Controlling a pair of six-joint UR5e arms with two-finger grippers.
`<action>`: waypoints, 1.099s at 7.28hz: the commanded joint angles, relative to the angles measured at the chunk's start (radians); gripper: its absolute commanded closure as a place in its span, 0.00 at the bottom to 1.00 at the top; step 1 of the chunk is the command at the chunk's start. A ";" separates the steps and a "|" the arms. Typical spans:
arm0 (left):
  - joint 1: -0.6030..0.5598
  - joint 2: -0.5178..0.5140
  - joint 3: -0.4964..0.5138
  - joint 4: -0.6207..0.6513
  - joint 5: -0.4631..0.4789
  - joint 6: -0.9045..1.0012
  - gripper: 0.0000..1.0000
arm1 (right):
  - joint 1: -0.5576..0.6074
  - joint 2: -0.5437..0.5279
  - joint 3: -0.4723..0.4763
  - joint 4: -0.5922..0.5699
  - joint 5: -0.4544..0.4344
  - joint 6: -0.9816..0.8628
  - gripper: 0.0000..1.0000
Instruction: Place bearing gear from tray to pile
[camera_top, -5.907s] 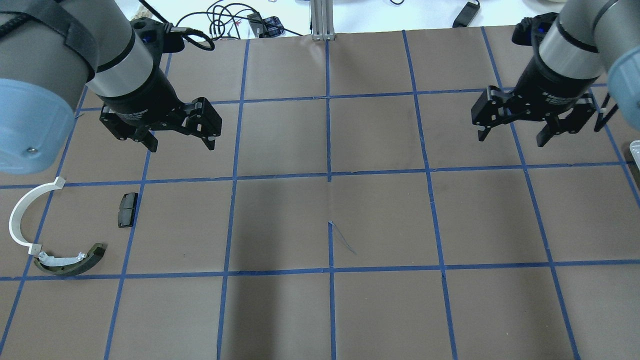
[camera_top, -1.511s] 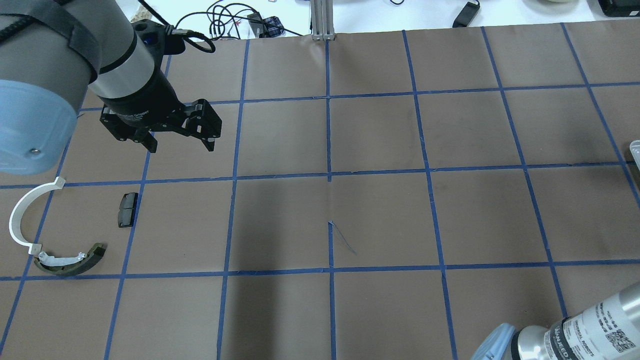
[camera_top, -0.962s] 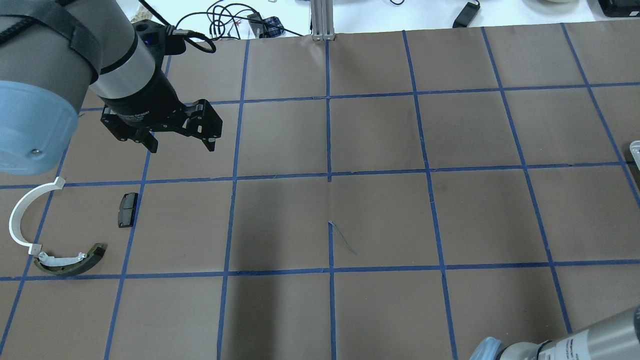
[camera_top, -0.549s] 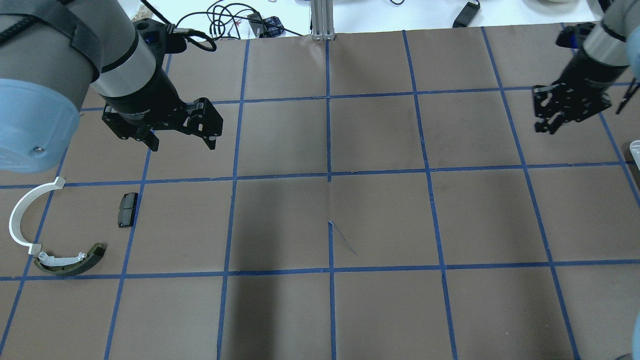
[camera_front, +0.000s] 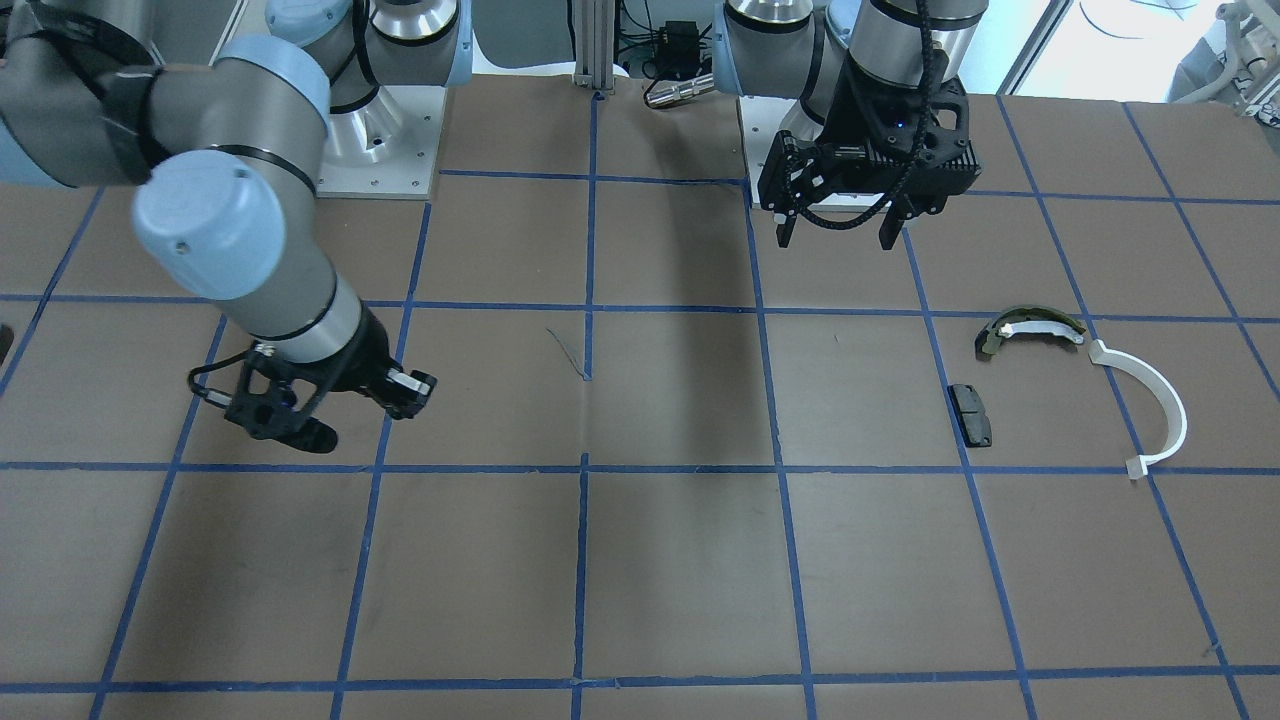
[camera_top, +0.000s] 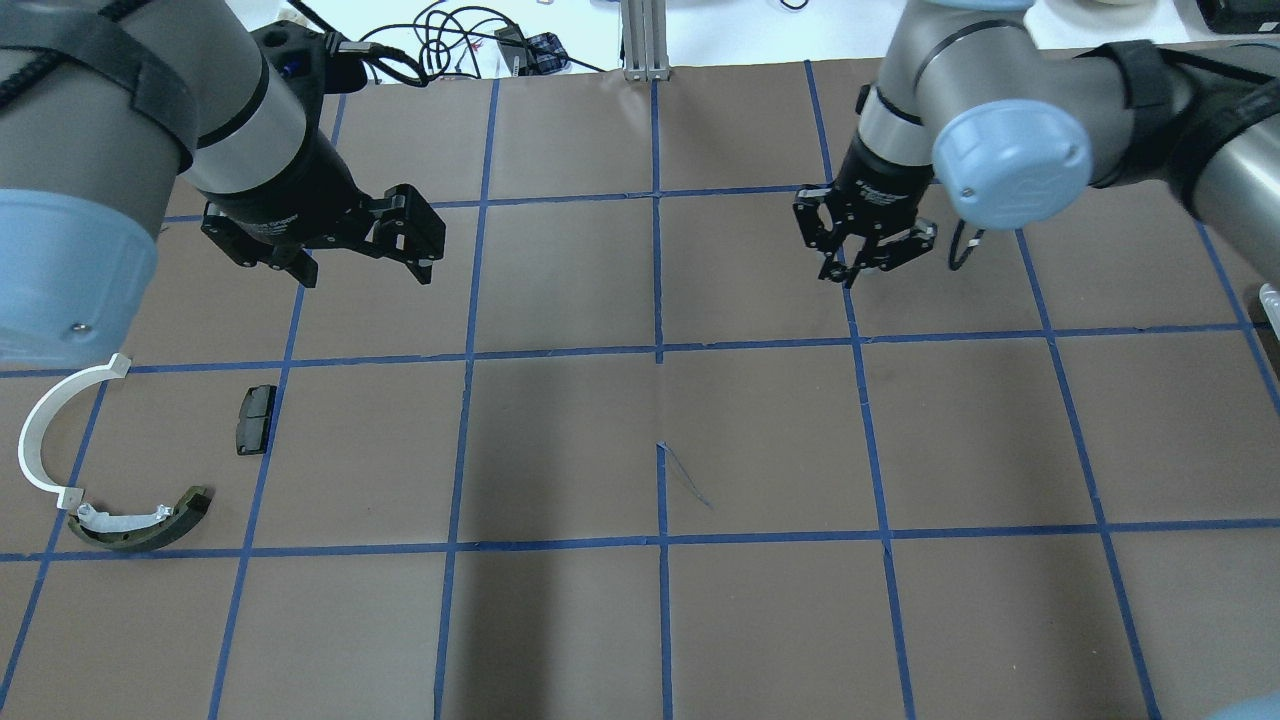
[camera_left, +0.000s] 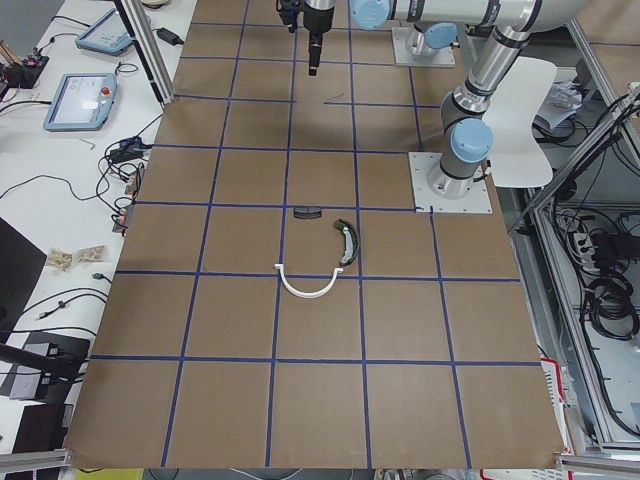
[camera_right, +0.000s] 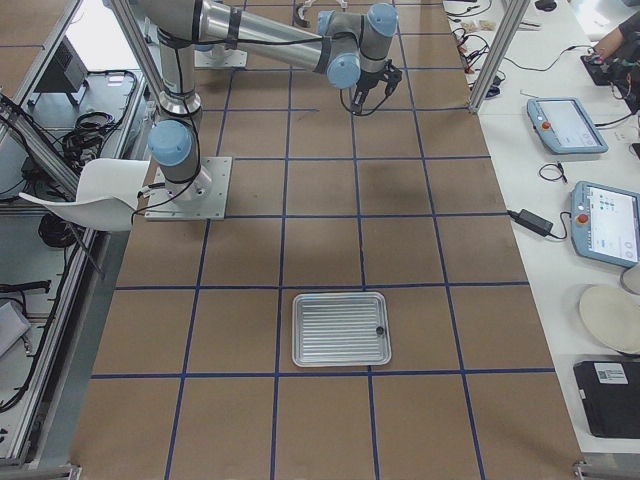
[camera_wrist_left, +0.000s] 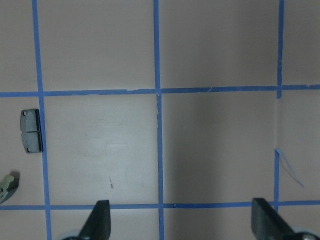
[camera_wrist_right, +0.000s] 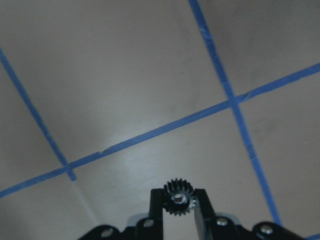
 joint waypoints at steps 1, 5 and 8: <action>-0.002 0.068 -0.167 0.148 -0.003 0.000 0.00 | 0.172 0.080 0.018 -0.128 0.020 0.162 1.00; 0.003 0.089 -0.404 0.503 -0.004 0.000 0.00 | 0.302 0.147 0.198 -0.424 0.023 0.250 1.00; 0.006 0.029 -0.438 0.497 -0.012 -0.017 0.00 | 0.300 0.140 0.200 -0.436 0.020 0.238 0.00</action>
